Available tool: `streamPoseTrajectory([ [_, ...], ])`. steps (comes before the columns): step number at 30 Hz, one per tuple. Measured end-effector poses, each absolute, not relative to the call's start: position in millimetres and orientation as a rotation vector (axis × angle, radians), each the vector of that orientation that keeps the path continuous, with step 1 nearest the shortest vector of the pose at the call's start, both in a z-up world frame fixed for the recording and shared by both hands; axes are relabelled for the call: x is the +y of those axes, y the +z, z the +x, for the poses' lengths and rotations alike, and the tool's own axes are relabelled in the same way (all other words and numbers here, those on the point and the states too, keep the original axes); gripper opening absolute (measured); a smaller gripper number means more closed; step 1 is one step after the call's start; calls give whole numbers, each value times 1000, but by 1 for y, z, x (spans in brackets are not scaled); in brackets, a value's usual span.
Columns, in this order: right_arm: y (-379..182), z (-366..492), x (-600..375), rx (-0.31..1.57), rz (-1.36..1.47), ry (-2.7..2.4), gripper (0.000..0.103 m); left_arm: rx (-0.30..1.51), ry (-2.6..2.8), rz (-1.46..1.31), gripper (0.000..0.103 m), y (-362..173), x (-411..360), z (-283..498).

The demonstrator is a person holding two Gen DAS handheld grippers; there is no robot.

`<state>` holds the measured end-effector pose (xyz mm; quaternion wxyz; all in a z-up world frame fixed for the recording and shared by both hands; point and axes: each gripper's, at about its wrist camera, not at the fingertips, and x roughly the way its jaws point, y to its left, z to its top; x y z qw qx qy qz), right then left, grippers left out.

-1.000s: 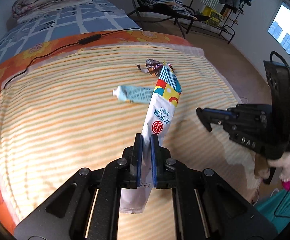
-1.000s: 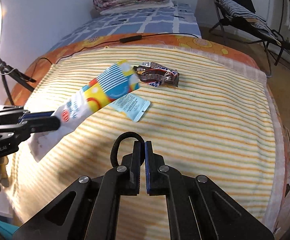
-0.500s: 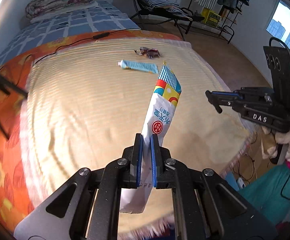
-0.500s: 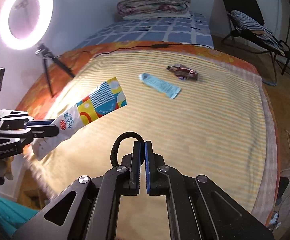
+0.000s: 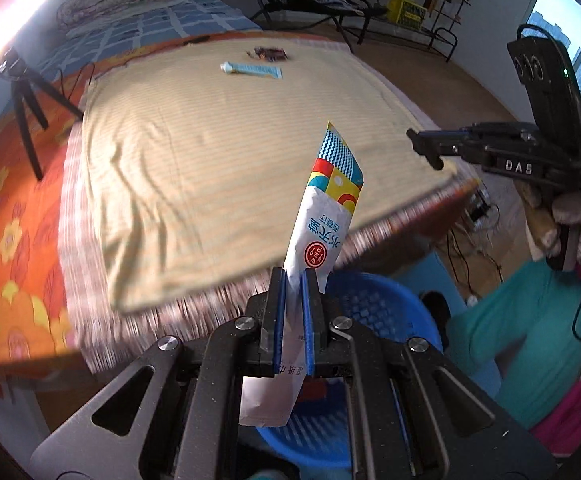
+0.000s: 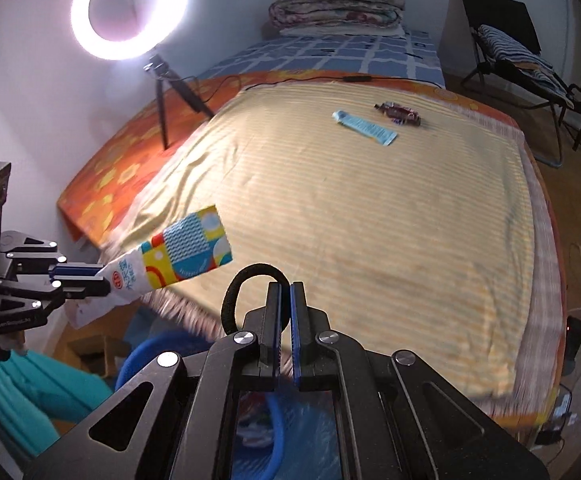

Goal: Collect trash
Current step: 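Carry the white tube and black hair tie over the blue basket, then open both grippers to drop the tube and hair tie into the basket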

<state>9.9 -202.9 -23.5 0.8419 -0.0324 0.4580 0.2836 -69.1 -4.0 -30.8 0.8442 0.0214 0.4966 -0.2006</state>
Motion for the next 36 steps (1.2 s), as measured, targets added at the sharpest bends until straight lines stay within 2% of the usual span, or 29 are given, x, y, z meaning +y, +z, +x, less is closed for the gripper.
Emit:
streamPoseTrajectory([
  [17,-76,-69,-185,1081,-121,678,3,1254,-435,68,6,-105,-18,-140],
  [36,-115,-91,-170,1194,-155,719,3,1308,-458,142,7,-126,-40,-143],
])
